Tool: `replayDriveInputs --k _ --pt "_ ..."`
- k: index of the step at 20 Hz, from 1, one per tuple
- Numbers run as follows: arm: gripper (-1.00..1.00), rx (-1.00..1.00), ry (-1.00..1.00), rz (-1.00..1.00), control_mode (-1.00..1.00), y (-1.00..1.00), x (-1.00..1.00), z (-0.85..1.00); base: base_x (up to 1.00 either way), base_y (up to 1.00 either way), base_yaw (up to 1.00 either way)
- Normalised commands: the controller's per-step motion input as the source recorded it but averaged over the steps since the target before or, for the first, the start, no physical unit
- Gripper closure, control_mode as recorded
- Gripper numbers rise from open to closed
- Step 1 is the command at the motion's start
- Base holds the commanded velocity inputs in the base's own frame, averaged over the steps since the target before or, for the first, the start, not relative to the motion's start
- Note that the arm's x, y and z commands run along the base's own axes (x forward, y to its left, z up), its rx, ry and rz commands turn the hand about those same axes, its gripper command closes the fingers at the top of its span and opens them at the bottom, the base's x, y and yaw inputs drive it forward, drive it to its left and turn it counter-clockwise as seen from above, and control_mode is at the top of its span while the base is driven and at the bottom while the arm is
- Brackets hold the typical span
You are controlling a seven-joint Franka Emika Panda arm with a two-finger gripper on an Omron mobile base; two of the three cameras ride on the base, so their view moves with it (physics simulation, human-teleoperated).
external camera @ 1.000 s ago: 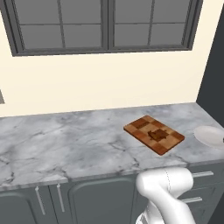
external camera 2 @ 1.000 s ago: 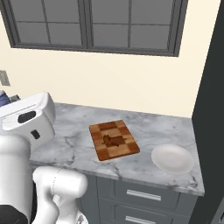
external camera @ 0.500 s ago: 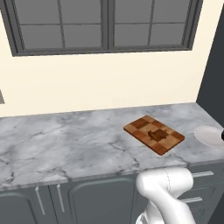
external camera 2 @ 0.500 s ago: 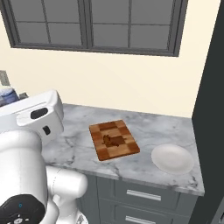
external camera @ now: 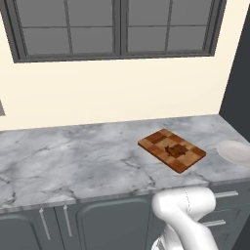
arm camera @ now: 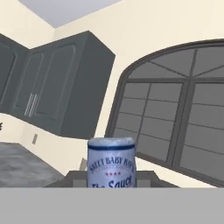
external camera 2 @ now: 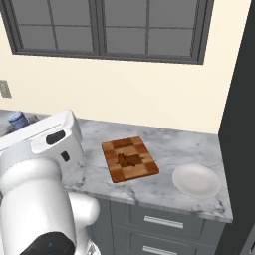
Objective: Pick the chicken drumstick from the plate and place it on the cutting board. Then pick the condiment bottle from the cabinet and place it next to the cutting board.
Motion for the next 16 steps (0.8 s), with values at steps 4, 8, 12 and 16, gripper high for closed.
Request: replayDriveInputs --k 4,8,12,16 --pt "1.0 0.0 -0.14 0.0 -1.0 0.22 0.13 -0.66 0.0 0.0 0.0" --pt "1.0 0.0 -0.12 0.0 -1.0 0.22 0.16 -0.67 0.0 0.0 0.0" --pt "1.0 0.02 -0.09 0.0 -1.0 0.2 0.11 -0.65 0.0 0.0 0.0" --pt "1.0 0.08 -0.06 0.0 -1.0 0.21 0.04 -0.47 0.0 0.0 0.0"
